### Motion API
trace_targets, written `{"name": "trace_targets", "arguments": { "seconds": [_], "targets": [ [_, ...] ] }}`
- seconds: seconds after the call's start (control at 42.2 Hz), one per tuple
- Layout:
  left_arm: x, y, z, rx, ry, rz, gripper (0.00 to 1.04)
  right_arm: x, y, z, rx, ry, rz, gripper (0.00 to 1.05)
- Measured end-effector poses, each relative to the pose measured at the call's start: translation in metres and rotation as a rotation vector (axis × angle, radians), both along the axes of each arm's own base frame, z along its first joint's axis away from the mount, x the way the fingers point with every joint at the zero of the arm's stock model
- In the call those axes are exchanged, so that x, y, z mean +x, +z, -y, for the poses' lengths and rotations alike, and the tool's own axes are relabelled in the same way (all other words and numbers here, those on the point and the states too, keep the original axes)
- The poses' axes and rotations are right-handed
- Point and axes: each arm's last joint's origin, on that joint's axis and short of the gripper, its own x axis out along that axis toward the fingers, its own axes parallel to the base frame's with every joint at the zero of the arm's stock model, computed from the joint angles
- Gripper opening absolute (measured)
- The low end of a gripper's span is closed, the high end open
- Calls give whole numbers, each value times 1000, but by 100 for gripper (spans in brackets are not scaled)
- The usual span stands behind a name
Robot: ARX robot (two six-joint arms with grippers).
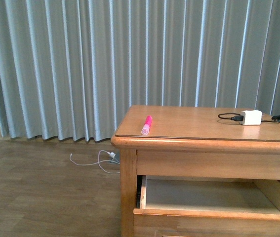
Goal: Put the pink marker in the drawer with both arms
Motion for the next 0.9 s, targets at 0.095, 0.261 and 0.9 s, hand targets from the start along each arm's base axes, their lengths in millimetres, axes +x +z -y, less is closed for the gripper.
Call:
{"name": "trace_targets", "arguments": {
  "seconds": [0.095, 0.261, 0.9],
  "targets": [
    [0, 0, 0, 0, 0, 0, 99, 0, 0, 0, -2, 0, 0, 79],
    [0, 0, 0, 0, 0, 0, 99, 0, 0, 0, -3, 0, 0, 96],
    [0, 0, 0, 0, 0, 0, 99, 0, 0, 0, -3, 0, 0, 96]
  ]
}}
